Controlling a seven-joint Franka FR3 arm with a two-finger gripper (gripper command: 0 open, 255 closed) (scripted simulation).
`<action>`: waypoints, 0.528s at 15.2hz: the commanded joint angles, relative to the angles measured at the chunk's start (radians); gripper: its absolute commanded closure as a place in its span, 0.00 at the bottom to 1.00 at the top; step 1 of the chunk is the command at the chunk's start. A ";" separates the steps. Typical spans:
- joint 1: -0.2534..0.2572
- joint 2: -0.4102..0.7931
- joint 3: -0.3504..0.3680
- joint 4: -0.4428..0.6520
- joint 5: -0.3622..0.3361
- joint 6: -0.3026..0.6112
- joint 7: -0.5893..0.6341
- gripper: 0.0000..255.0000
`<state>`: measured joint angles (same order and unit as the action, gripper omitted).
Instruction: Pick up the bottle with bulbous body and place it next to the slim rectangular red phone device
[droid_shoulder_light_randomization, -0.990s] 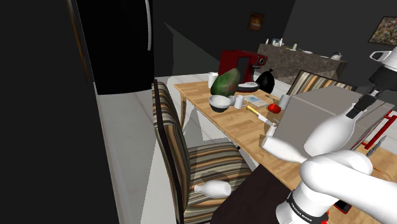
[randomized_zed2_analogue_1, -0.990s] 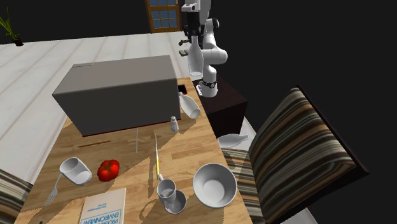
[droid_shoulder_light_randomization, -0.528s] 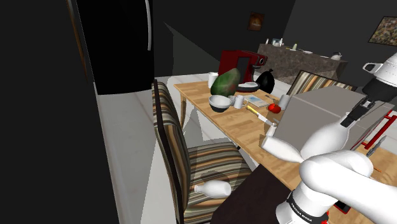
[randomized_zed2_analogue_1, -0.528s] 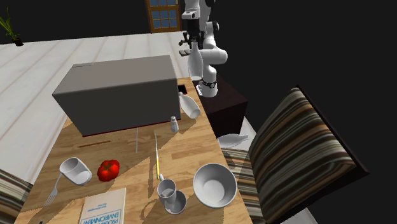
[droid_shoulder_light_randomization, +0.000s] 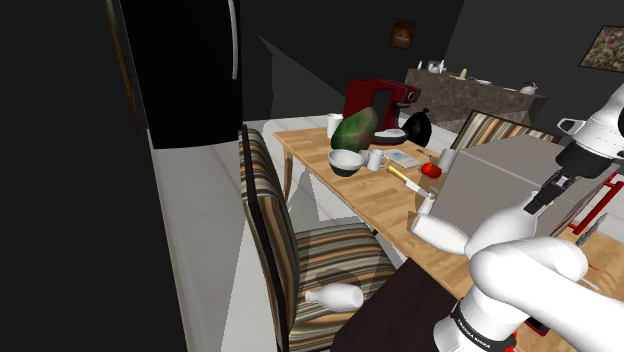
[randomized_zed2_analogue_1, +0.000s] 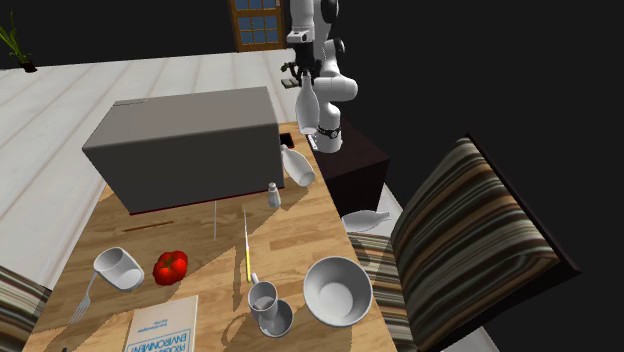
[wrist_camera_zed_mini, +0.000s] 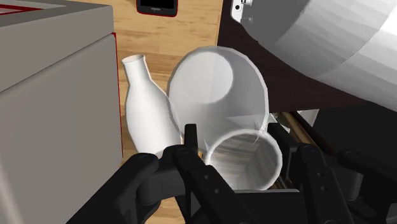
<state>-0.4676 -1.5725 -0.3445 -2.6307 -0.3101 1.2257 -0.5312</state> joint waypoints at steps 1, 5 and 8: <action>-0.008 -0.024 -0.011 -0.029 -0.011 0.005 -0.003 1.00; -0.024 -0.071 -0.034 -0.092 -0.033 0.020 -0.006 1.00; -0.038 -0.107 -0.054 -0.138 -0.051 0.030 -0.010 1.00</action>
<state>-0.4998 -1.6658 -0.3918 -2.7520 -0.3556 1.2525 -0.5400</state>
